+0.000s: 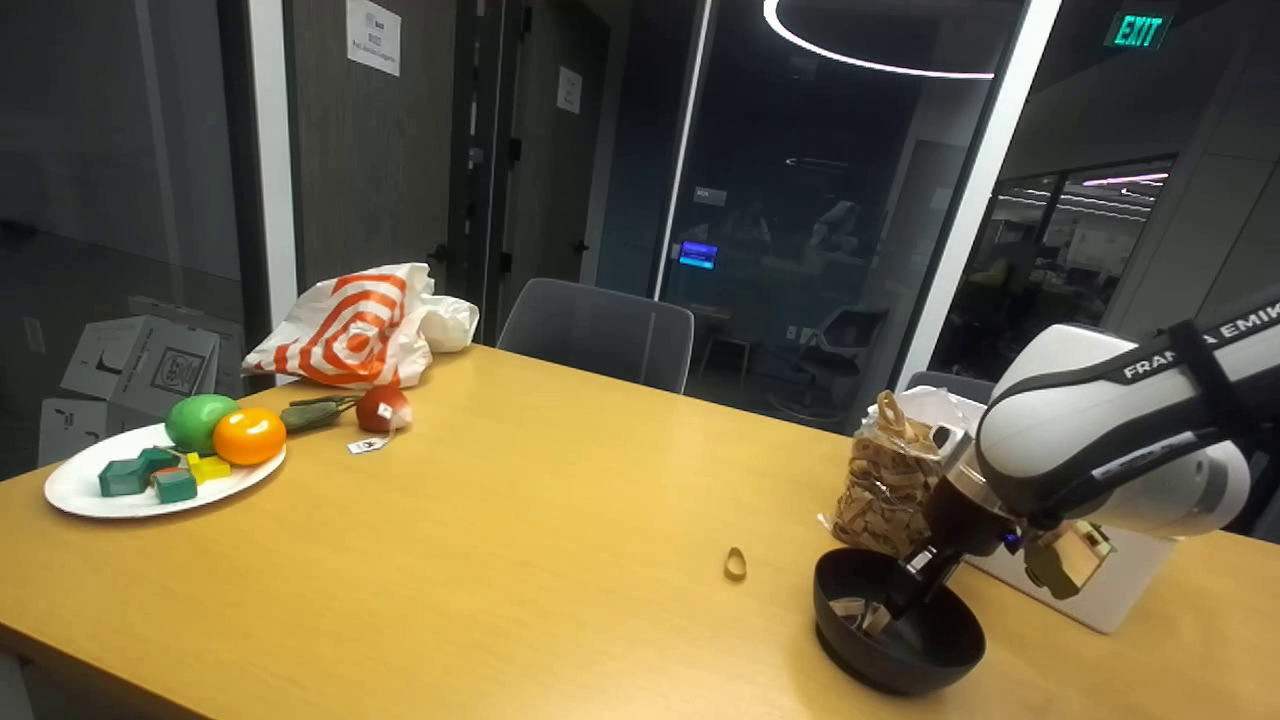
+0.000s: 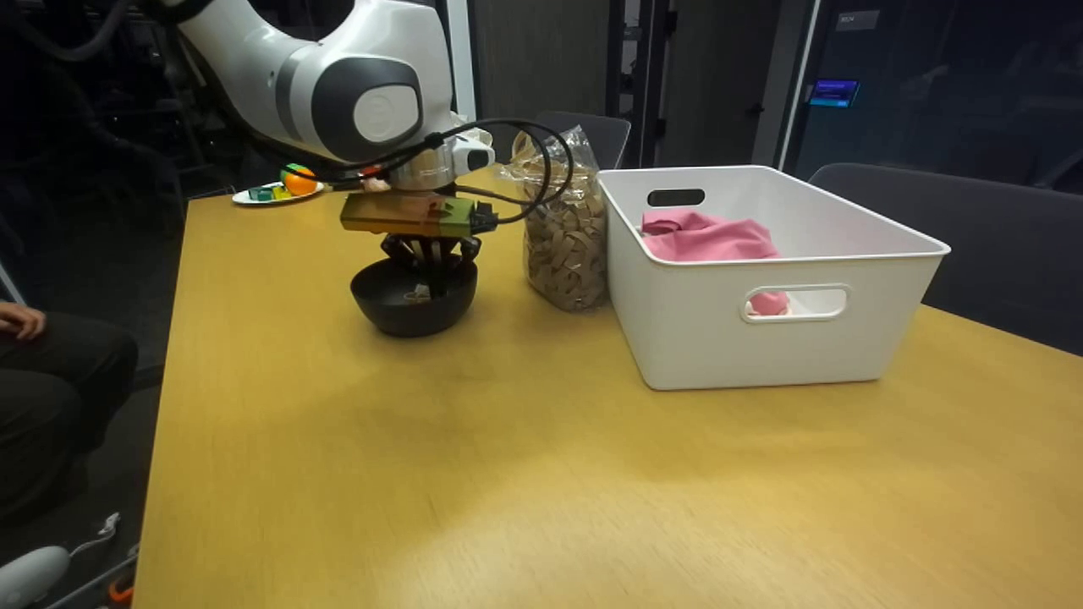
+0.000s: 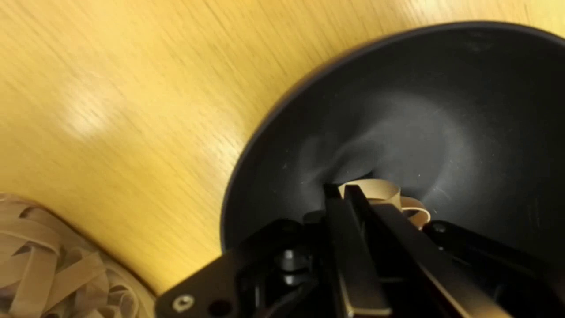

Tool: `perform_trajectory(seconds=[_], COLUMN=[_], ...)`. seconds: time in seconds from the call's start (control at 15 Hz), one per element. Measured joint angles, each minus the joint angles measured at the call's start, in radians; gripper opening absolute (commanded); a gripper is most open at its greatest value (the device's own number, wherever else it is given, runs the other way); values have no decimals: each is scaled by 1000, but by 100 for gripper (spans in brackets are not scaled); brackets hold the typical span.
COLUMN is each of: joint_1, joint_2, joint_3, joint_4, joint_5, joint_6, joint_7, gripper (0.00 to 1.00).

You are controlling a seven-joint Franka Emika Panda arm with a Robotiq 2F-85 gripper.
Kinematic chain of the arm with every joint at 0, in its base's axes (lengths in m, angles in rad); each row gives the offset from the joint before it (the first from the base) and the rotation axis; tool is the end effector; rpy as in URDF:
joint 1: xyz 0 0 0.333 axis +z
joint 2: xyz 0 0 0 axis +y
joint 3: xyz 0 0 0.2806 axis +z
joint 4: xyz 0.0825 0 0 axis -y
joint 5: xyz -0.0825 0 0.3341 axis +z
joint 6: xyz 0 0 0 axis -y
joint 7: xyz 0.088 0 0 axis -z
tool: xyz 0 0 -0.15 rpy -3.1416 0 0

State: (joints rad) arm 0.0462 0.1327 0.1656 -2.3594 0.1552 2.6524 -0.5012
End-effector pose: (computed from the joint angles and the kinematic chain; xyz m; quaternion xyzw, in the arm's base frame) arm 0.4864 0.1046 0.2508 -0.9540 -0.2840 -0.0868 0.0405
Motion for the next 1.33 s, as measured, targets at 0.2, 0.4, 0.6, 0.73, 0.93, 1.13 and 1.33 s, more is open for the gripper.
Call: perform_trajectory(seconds=[0.2, 0.4, 0.6, 0.73, 0.93, 1.13, 1.33], joint_1=[0, 0, 3, 6, 13, 16, 16], joint_2=[-31, -44, -40, -32, -16, 4, 40], joint_3=[0, 0, 0, 0, 10, 32, 49], joint_4=[0, 1, 1, 8, 39, 65, 82], joint_5=[0, 0, 0, 4, 55, 100, 139], joint_6=[-25, -61, -73, -72, -73, -73, -72], joint_7=[0, 0, 0, 1, -11, -70, -143], gripper=[10, 37, 52, 68, 90, 100, 100])
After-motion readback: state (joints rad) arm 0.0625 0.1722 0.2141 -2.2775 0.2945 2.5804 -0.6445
